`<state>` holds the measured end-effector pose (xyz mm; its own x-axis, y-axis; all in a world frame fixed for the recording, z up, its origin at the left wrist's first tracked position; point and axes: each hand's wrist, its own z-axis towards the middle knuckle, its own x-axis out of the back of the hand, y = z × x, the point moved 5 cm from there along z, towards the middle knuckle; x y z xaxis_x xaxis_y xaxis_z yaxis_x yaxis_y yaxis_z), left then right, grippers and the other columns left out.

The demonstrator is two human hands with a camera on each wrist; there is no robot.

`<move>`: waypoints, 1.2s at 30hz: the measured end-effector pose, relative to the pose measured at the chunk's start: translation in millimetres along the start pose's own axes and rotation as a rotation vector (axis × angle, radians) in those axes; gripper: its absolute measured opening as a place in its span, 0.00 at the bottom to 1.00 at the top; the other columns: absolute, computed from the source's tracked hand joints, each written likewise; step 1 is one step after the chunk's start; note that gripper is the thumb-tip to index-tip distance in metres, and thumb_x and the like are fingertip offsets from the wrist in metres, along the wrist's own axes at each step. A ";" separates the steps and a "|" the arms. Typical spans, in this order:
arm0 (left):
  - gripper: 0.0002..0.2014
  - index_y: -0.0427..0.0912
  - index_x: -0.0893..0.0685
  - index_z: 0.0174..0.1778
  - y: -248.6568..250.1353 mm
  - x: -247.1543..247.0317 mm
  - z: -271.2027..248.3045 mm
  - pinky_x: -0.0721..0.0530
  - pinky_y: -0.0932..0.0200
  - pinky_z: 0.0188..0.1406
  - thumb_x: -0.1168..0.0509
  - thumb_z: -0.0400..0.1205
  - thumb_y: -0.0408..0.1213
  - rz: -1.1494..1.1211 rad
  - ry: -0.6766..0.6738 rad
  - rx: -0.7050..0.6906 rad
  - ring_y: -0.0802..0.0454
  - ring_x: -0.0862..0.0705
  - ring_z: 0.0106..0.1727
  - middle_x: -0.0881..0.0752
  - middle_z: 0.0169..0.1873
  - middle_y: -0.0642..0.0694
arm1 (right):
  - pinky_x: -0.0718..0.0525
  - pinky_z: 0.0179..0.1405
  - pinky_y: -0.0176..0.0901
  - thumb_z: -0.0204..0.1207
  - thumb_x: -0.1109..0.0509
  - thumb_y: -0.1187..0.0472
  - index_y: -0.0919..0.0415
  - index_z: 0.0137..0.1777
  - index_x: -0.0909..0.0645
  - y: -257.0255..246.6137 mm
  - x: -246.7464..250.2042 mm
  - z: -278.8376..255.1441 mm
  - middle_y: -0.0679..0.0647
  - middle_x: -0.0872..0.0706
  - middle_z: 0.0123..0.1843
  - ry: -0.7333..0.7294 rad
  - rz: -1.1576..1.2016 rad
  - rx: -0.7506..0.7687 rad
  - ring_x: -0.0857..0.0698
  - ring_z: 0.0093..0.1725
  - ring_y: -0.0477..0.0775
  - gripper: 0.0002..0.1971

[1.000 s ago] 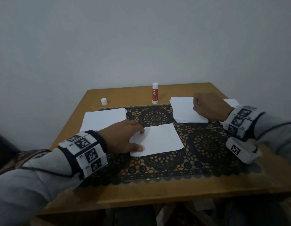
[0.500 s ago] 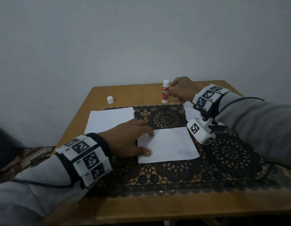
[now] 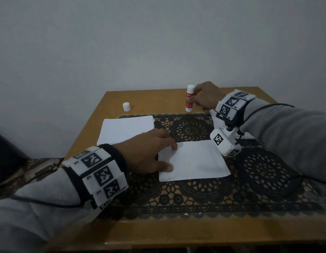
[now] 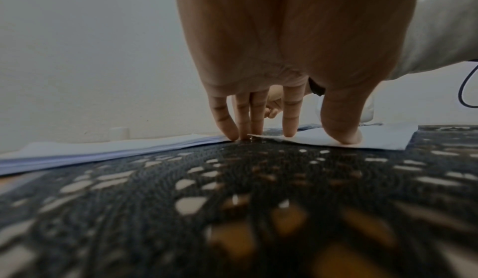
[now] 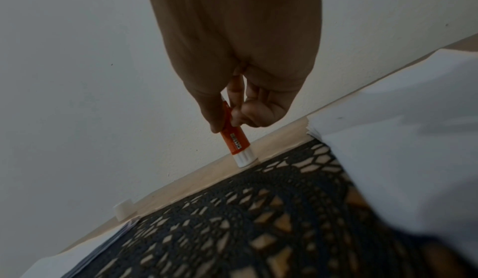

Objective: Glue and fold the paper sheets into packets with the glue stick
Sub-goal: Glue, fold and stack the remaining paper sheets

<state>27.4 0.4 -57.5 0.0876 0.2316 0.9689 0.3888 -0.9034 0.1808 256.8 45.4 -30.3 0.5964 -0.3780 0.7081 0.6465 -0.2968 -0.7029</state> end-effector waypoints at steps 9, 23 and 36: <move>0.27 0.56 0.29 0.73 -4.4 1.5 -1.4 0.26 0.50 0.68 0.33 0.78 0.56 -0.034 0.030 0.030 0.53 0.29 0.68 0.29 0.68 0.51 | 0.27 0.33 0.39 0.74 0.25 0.55 0.61 0.45 0.19 -5.8 6.4 -10.0 0.50 0.19 0.36 0.102 -0.125 0.105 0.23 0.33 0.47 0.09; 0.20 0.49 0.18 0.70 15.0 14.7 -8.4 0.28 0.60 0.72 0.34 0.81 0.45 -0.006 0.175 -0.155 0.57 0.23 0.70 0.21 0.70 0.54 | 0.15 0.27 0.41 0.76 0.27 0.57 0.66 0.49 0.19 -23.6 11.3 -74.6 0.55 0.15 0.42 -0.078 -0.109 0.294 0.14 0.32 0.51 0.11; 0.22 0.54 0.23 0.71 29.9 -4.4 -11.9 0.24 0.55 0.68 0.43 0.82 0.54 0.161 -0.069 -0.164 0.48 0.21 0.65 0.25 0.72 0.51 | 0.25 0.28 0.35 0.74 0.25 0.47 0.56 0.44 0.11 -40.7 -21.7 -104.4 0.44 0.15 0.36 -0.315 -0.208 0.469 0.21 0.27 0.36 0.12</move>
<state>27.6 -31.9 -54.4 0.2012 0.0991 0.9745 0.2111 -0.9759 0.0557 167.9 -25.8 -24.1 0.5009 -0.0539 0.8638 0.8629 0.1093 -0.4935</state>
